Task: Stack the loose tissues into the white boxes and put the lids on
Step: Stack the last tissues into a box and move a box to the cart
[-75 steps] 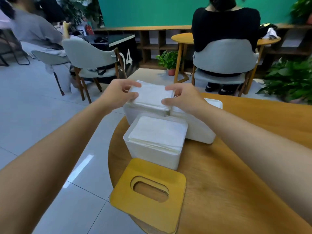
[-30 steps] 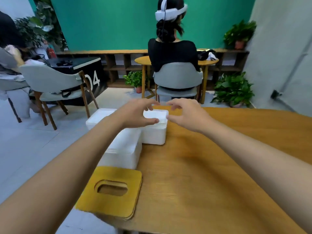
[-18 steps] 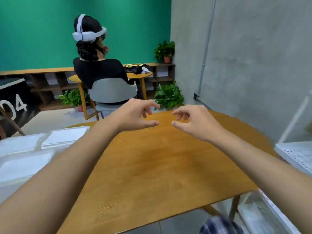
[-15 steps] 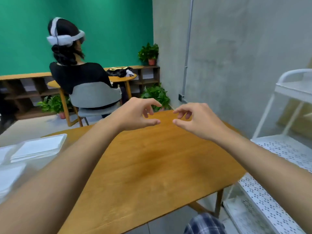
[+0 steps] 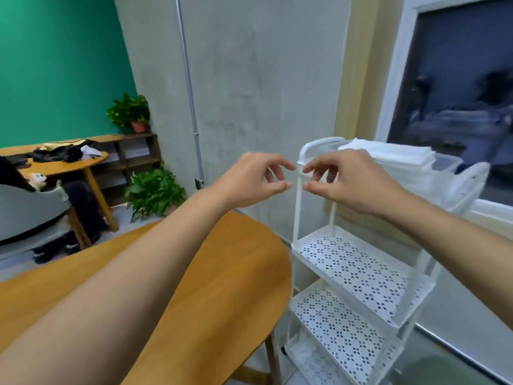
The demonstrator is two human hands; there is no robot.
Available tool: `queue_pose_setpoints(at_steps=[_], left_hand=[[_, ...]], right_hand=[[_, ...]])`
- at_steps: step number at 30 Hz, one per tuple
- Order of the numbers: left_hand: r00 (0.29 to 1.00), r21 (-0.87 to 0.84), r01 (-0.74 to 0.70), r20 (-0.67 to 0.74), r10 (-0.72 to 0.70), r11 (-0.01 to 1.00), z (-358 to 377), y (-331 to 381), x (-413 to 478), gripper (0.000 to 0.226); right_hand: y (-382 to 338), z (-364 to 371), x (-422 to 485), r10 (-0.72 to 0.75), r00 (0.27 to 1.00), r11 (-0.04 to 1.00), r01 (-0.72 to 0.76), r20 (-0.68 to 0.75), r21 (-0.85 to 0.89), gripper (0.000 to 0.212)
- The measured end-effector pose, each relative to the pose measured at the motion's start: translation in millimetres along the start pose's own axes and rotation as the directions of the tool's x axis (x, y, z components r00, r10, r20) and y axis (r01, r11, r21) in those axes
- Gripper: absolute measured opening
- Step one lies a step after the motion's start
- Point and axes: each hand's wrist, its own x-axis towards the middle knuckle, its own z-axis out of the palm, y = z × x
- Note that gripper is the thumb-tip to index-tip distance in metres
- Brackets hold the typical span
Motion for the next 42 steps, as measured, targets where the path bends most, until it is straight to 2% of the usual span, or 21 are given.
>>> queue_pose_setpoints(at_steps=[5, 12, 16, 20, 23, 26, 29, 31, 34, 36, 39, 42], left_hand=[[0.99, -0.024, -0.116, -0.082, 0.113, 0.993, 37.7, 21.9, 78.5, 0.03], [0.982, 0.01, -0.183, -0.048, 0.184, 0.983, 75.7, 37.6, 146.3, 0.037], [0.981, -0.056, -0.193, -0.014, 0.193, 0.98, 77.0, 38.7, 154.9, 0.023], [0.973, -0.122, -0.186, 0.116, 0.2, 0.975, 62.7, 38.4, 161.9, 0.016], [0.962, -0.115, -0.167, 0.197, 0.188, 0.979, 51.9, 35.7, 170.2, 0.016], [0.958, -0.082, -0.187, 0.204, 0.2, 0.979, 48.3, 37.1, 176.7, 0.014], [0.969, -0.069, -0.227, 0.081, 0.232, 0.971, 50.8, 43.6, 179.8, 0.014], [0.971, -0.076, -0.232, -0.076, 0.227, 0.97, 55.6, 49.2, 181.5, 0.014], [0.937, -0.124, -0.273, -0.261, 0.234, 0.954, 53.6, 58.5, 181.0, 0.012], [0.923, -0.135, -0.291, -0.298, 0.242, 0.947, 42.2, 62.9, 178.8, 0.014], [0.899, -0.035, -0.294, -0.351, 0.263, 0.955, 11.2, 60.9, 166.4, 0.014], [0.911, 0.02, -0.279, -0.311, 0.272, 0.96, -25.9, 52.6, 130.9, 0.009]], right_hand=[[45.5, -49.6, 4.4, 0.056, 0.995, 0.99, -0.065, -0.079, -0.121, 0.027], [95.7, -76.5, 4.7, 0.126, 0.988, 0.949, -0.147, -0.093, -0.278, 0.04], [111.1, -78.4, 7.1, 0.13, 0.987, 0.957, -0.149, -0.089, -0.247, 0.034], [115.1, -82.9, 10.9, 0.162, 0.986, 0.965, -0.168, -0.045, -0.2, 0.024], [111.8, -83.9, 14.4, 0.173, 0.985, 0.966, -0.175, -0.028, -0.192, 0.018], [108.0, -84.2, 15.7, 0.176, 0.984, 0.966, -0.175, -0.013, -0.192, 0.022], [105.5, -84.6, 16.6, 0.16, 0.986, 0.959, -0.167, -0.048, -0.228, 0.021], [110.0, -86.6, 18.7, 0.125, 0.979, 0.955, -0.163, -0.164, -0.248, 0.017], [110.2, -94.4, 24.6, 0.034, 0.936, 0.947, -0.142, -0.35, -0.288, 0.017], [99.0, -100.8, 29.7, -0.013, 0.915, 0.95, -0.114, -0.403, -0.289, 0.019], [76.5, -104.7, 35.2, -0.081, 0.908, 0.956, -0.046, -0.411, -0.289, 0.02], [46.0, -99.5, 34.0, -0.107, 0.925, 0.974, 0.023, -0.364, -0.227, 0.018]])
